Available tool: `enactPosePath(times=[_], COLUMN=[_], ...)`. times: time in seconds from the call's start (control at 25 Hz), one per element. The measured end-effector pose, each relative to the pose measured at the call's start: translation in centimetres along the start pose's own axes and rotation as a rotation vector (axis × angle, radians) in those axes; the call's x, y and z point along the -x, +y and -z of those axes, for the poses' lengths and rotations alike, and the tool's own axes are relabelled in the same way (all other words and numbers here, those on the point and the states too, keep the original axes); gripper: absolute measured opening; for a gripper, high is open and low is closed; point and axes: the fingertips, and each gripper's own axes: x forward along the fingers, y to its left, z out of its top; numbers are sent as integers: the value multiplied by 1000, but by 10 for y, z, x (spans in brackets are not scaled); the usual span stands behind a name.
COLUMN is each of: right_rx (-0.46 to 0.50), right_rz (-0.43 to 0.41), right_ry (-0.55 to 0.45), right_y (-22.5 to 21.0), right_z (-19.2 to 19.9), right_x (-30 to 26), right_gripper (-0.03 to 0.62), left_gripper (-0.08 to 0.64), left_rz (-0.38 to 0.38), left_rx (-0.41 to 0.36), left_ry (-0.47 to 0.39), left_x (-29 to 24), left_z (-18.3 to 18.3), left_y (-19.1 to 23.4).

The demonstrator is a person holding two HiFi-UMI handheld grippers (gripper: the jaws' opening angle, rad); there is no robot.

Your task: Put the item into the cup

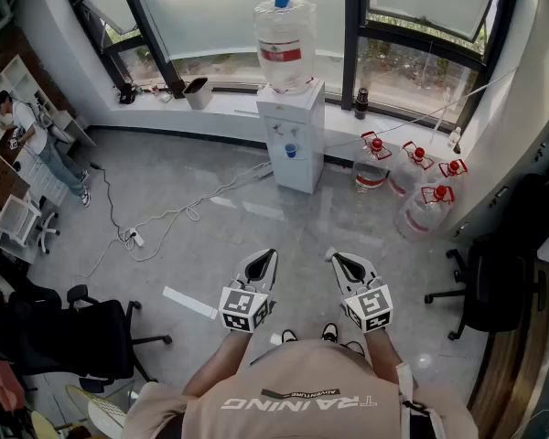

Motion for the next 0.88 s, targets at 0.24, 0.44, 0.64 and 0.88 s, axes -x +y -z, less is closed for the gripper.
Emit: enactPosePath(times=[0.24, 0.44, 0.64, 0.88], right_rx=[-7, 8, 13, 12], right_rz=[0, -9, -8, -5], right_ry=[2, 4, -1, 11], right_y=[-1, -3, -5, -2], right_z=[1, -5, -9, -10], right_x=[-10, -20, -29, -52], right_gripper=[11, 11, 11, 11], left_gripper=[8, 8, 8, 8], left_rz=[15, -6, -7, 8], left_rx=[-51, -61, -60, -37], left_ry=[-14, -8, 6, 24], left_x=[0, 3, 1, -12], left_z=[-11, -12, -5, 1], left_y=[0, 16, 26, 42])
